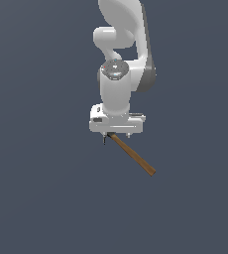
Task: Pick up the object and move it to a goal position.
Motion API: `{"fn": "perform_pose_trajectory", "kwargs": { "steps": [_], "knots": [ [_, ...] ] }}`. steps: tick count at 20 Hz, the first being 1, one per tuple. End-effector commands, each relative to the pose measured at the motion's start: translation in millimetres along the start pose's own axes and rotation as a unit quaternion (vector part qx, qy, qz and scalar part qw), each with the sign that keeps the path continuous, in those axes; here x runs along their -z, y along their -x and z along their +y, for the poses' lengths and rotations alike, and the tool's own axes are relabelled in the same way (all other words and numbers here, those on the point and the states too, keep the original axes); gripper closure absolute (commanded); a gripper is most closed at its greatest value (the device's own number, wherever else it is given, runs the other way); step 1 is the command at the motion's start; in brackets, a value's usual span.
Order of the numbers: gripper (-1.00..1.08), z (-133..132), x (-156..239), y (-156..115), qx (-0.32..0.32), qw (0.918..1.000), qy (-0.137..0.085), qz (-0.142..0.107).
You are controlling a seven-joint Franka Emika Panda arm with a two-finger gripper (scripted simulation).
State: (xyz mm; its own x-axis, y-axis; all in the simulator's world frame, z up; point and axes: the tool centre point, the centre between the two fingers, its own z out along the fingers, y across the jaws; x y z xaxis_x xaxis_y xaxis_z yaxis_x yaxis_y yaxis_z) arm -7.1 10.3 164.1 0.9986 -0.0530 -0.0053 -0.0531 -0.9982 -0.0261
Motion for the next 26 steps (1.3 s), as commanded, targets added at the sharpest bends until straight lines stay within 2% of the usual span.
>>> {"fn": "perform_pose_trajectory", "kwargs": {
  "steps": [1, 10, 15, 21, 26],
  "knots": [
    [-0.92, 0.0, 0.0, 0.0, 0.000, 1.0000, 0.000, 0.000],
    [-0.92, 6.6, -10.7, 11.6, -0.018, 0.9995, -0.010, -0.024],
    [-0.92, 6.5, -10.7, 11.5, -0.017, 0.9995, -0.009, -0.023],
    [-0.92, 3.5, -18.6, 10.1, 0.012, 0.9997, -0.006, -0.022],
    [-0.92, -2.1, -31.6, 7.7, 0.061, 0.9980, -0.001, -0.018]
  ]
}}
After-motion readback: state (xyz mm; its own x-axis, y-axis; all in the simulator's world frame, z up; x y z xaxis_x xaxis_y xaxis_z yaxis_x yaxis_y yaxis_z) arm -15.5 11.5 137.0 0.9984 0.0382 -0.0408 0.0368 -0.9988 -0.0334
